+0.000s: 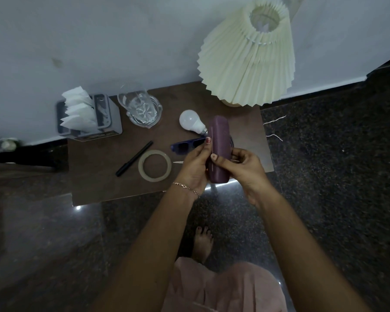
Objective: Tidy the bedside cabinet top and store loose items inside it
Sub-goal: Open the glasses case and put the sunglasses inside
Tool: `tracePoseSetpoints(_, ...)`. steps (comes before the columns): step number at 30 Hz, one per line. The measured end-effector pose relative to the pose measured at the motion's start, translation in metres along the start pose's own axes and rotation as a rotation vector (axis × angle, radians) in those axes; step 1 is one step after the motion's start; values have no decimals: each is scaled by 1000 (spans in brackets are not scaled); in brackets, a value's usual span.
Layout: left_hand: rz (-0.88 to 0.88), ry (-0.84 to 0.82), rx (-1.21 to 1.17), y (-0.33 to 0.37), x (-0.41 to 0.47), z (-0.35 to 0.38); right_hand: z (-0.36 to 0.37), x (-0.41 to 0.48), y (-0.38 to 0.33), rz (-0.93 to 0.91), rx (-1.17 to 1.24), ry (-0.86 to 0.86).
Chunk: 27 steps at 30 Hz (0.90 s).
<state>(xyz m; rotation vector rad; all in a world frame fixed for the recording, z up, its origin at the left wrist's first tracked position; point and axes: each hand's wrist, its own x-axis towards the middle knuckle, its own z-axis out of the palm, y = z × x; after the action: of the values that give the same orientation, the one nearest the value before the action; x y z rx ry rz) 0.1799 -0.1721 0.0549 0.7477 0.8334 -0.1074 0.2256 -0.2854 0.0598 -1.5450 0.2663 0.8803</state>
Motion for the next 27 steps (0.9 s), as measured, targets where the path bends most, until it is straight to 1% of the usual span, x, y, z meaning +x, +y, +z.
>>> tracePoseSetpoints(4,3,-35,-140,-3,-8,-14,14,-6,-5,22,-59,-20)
tracePoseSetpoints(9,19,-26,-299,-6,-13,-28,31,-9,-9,13,-175,-46)
tracePoseSetpoints(13,36,13,-301,-6,-11,-39,41,-9,-9,-14,-289,-20)
tracePoseSetpoints(15,43,4,-281,-5,-10,-43,45,-9,-9,-36,-348,-1)
tracePoseSetpoints(20,81,28,-325,0,-14,-49,54,-11,-9,-109,-518,55)
tracePoseSetpoints(22,56,42,-329,1,-14,-50,59,-16,-12,-165,-602,111)
tracePoseSetpoints(25,16,83,-350,-1,-11,-50,70,-28,-15,-317,-743,222)
tracePoseSetpoints(27,7,72,-375,2,-12,-49,80,-38,-15,-432,-759,223)
